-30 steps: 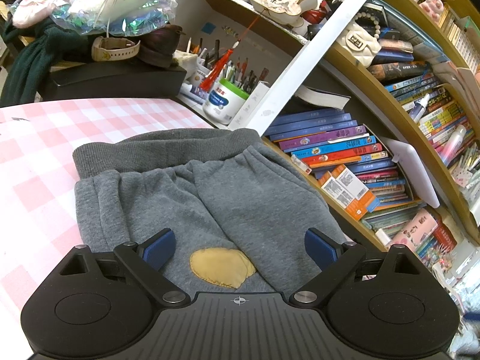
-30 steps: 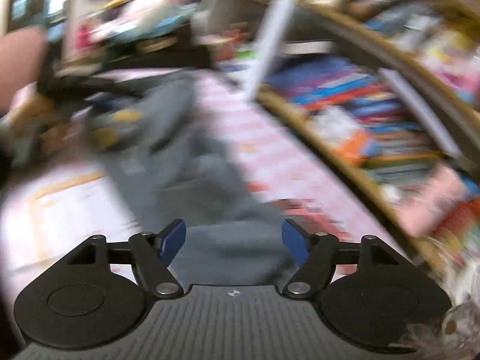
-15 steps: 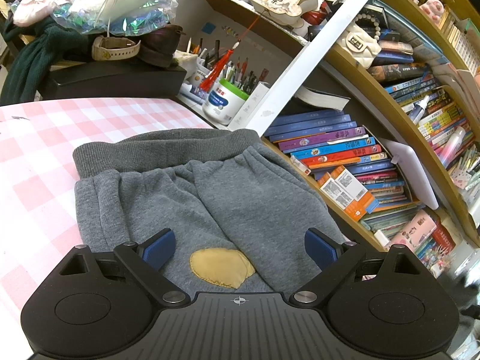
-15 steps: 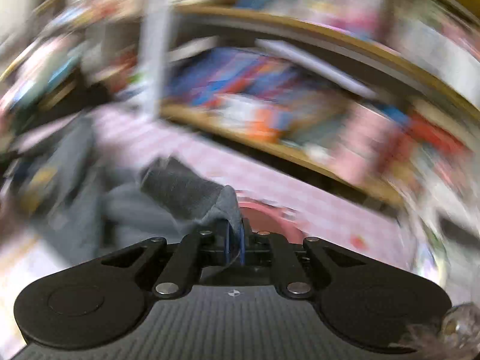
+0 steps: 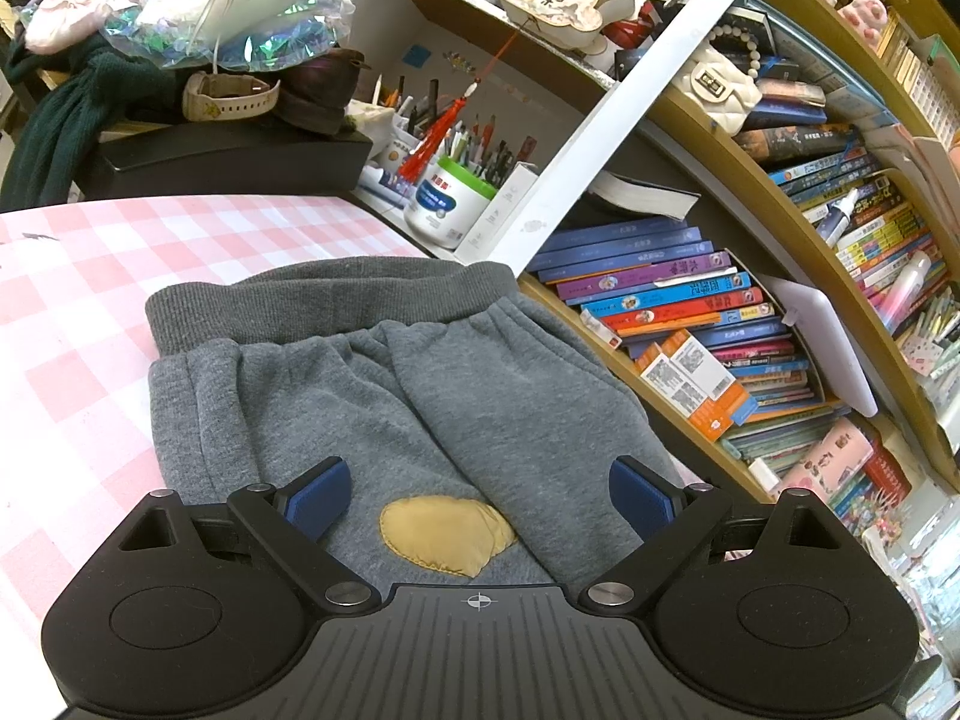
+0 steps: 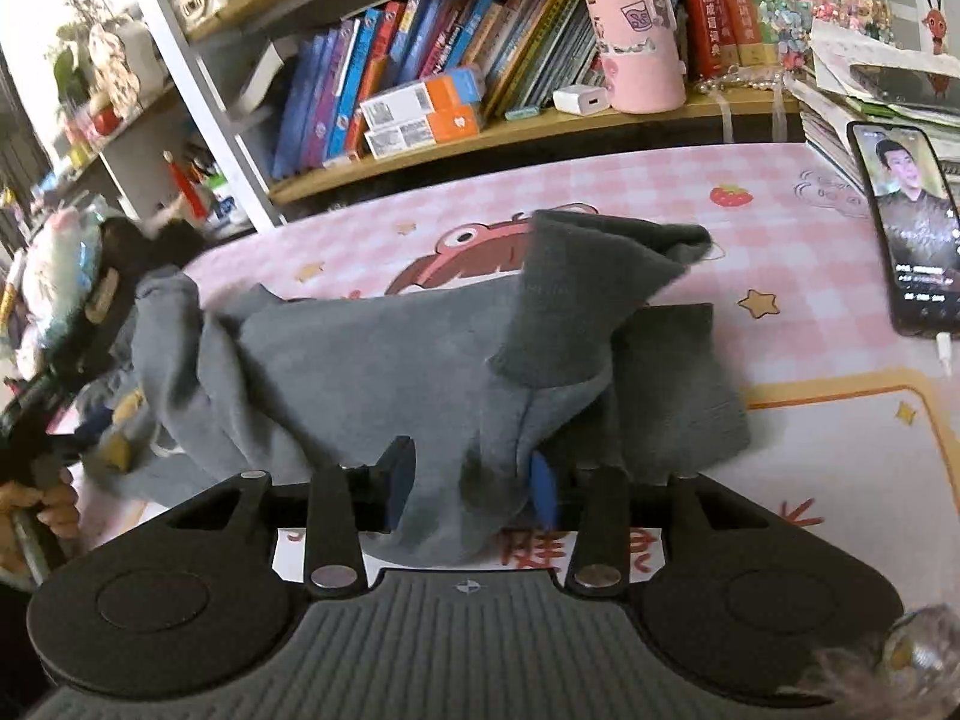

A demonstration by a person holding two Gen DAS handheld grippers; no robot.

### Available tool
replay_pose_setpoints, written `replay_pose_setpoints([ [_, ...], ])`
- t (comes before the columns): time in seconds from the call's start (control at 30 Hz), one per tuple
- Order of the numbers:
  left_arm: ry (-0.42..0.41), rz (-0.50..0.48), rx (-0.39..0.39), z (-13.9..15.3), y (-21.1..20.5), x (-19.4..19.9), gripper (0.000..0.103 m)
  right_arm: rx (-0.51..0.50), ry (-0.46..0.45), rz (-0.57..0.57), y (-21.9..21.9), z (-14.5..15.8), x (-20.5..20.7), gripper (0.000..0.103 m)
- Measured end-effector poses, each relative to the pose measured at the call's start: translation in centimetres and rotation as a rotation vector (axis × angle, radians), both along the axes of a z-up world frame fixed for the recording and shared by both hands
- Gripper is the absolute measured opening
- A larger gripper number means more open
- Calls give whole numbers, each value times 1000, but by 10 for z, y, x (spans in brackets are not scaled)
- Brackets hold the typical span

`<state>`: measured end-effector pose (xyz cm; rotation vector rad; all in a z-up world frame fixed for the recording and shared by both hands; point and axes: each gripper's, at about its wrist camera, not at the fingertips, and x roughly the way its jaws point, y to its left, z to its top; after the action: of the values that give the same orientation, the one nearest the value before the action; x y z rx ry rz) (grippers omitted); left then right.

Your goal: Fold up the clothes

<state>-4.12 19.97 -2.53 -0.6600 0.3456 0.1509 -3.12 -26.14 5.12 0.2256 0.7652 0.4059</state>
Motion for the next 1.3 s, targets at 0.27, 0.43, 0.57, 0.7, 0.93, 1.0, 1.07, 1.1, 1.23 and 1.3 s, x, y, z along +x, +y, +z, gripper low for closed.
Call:
replay_pose_setpoints([
  [0.27,0,-2,-1,0,1,0,95,234,99,56,2,-6,6,10],
  [0.43,0,-2,-1,0,1,0,95,473,17,71,6,18,26,9],
  [0.57,-3,-1,-6,-1,2,1,95,581,-120,-63,5,47,79,9],
  [0.7,-11,1,-17,-2,3,0,95,506,-184,-286,2,47,147,22],
  [0.93,-14,4,-23,-2,4,2,95,206,-221,-291,-7,30,153,48],
  [1.0,-14,4,-22,-3,3,2,95,108,-237,-198,-4,26,133,48],
  [1.07,-17,7,-22,-3,4,1,95,10,-253,-103,-1,21,113,48],
  [1.1,-19,12,-21,-3,4,1,95,-39,-260,-56,1,18,103,48],
  [1.23,-27,51,38,5,0,-4,89,-215,-303,117,15,1,70,49],
  [1.3,-42,23,69,15,-4,-3,80,-273,-316,160,20,-7,60,49],
])
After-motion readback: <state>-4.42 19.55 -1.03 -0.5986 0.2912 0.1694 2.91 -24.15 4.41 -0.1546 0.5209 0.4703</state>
